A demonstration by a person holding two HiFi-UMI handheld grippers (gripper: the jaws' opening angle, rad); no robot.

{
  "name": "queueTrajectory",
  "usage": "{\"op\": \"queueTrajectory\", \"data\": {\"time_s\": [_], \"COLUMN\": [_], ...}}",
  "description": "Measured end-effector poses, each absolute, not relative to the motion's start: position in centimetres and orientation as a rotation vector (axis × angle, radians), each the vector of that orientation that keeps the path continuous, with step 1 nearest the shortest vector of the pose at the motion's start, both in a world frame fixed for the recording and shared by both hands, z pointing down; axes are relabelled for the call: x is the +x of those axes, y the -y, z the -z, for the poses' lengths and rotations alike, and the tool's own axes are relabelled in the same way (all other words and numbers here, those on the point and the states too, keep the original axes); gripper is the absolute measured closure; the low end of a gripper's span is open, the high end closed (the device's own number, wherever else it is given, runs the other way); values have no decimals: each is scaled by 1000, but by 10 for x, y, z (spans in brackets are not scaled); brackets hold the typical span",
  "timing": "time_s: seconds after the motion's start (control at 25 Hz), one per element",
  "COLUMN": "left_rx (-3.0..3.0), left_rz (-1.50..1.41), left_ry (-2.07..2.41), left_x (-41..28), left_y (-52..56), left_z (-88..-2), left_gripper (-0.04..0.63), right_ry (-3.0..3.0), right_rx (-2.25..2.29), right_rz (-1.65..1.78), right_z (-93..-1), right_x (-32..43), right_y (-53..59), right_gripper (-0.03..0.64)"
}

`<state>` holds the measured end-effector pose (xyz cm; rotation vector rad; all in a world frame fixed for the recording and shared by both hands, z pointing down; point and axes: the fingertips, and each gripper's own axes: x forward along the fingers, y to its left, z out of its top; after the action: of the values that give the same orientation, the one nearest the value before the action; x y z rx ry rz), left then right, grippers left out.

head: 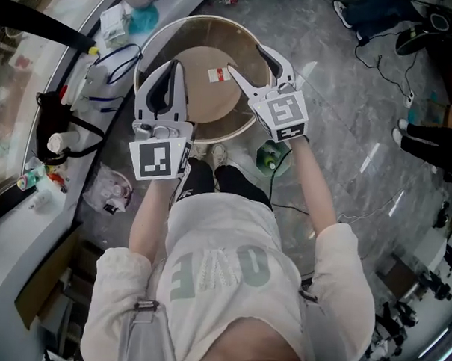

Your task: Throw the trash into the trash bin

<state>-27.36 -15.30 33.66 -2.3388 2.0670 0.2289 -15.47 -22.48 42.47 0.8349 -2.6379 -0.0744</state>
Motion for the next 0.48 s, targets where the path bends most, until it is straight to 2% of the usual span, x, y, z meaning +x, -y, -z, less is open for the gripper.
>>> {"op": "queueTrajectory", "data": {"time_s": [0.28, 0.48], "left_rx": [-2361, -2324], "left_rz": [-243, -150], "left_ry": [-2235, -2388], "left_x": [-302, -325], "left_y": [159, 148], "left_z": [-438, -518], "left_gripper": [583, 583], "right_ry": [2164, 1858], "right_rx": [13, -274], "right_rz": [154, 294], "right_z": [-662, -802], "right_x": [-173, -163], "right_y": [219, 228], "right_gripper": [327, 327]}}
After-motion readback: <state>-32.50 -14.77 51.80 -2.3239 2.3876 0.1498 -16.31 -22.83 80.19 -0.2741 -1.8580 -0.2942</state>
